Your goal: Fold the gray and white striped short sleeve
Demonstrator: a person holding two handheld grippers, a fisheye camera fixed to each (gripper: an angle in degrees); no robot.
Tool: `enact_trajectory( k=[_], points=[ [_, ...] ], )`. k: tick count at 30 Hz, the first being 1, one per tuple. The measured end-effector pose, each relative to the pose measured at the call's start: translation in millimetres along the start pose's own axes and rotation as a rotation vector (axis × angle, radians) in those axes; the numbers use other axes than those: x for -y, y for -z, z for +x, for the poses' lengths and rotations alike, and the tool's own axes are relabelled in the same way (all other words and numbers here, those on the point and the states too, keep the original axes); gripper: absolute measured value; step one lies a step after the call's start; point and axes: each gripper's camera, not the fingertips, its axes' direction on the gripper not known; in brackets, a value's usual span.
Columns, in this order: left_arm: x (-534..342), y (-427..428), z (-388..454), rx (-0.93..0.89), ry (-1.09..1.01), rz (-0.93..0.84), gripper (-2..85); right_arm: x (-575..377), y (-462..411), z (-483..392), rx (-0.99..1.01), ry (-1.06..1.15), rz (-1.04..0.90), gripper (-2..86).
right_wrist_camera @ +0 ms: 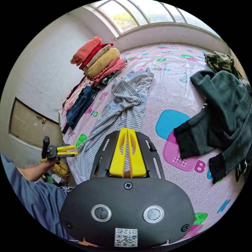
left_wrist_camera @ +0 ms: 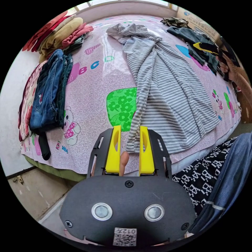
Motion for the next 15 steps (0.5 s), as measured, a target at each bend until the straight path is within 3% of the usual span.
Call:
enact_trajectory(
  k=[3,8,12,15],
  points=[
    [3,-7,9,-0.083,-0.031,-0.037,6.6,-19,14,13,0.010,-0.027,0.012,0.0],
    [1,14,16,-0.029,0.114,0.009,1.3,-33,37,21,0.029,-0.010,0.051,0.0],
    [3,50,28,-0.178,0.256,0.096,0.3,-39,50,28,0.058,0.019,0.070,-0.1],
    [20,70,61,-0.260,0.210,0.124,0.2,-43,55,33,0.084,0.036,0.072,-0.1]
  ],
)
